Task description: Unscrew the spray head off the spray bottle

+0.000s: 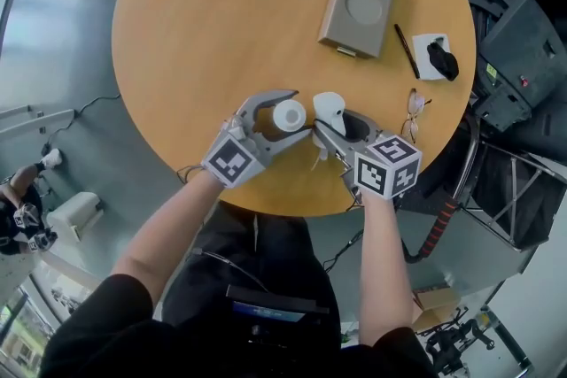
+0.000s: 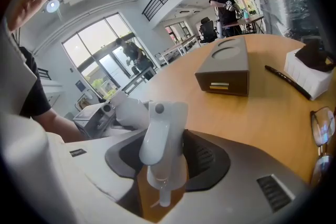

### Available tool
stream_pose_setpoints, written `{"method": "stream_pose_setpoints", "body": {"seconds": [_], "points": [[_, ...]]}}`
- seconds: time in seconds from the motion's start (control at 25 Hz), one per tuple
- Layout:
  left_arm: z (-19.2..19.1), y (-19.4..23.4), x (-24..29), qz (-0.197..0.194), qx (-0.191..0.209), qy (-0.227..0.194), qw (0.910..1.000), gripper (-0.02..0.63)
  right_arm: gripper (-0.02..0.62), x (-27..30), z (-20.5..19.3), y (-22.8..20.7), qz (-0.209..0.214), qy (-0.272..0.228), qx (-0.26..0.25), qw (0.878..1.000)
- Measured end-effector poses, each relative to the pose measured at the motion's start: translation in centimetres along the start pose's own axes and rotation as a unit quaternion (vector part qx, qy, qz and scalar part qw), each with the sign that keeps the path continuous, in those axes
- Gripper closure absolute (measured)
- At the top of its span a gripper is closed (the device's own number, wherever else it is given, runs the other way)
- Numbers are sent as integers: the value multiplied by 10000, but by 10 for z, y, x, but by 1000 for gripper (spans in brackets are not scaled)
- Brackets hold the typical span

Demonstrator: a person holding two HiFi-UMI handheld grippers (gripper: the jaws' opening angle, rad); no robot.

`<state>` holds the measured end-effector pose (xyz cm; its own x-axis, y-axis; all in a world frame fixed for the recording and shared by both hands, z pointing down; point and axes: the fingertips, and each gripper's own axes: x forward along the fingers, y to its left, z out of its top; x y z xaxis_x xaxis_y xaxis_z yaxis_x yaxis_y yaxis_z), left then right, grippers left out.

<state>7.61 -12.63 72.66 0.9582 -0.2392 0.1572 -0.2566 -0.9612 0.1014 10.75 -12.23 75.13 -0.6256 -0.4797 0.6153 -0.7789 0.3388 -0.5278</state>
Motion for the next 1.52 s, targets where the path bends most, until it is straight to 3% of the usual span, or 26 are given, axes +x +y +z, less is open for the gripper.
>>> {"method": "stream_pose_setpoints", "body": {"seconds": [0.52,1.0,1.2,1.52], "points": [[-29,-1,3,9,278,557,9981,295,397,21,-18,-14,-5,293,58,9996],[-20,-4,-14,-2,115,395,9992,276,394,31,-30,-19,-2,374,46,9993],[-14,-2,-24,42,71,486,9988,276,290,30,-27,-16,-173,481,-57,9987],[17,-3,-52,286,25,463,9985,275,264,-1,-16,0,-520,657,-479,9953]]}}
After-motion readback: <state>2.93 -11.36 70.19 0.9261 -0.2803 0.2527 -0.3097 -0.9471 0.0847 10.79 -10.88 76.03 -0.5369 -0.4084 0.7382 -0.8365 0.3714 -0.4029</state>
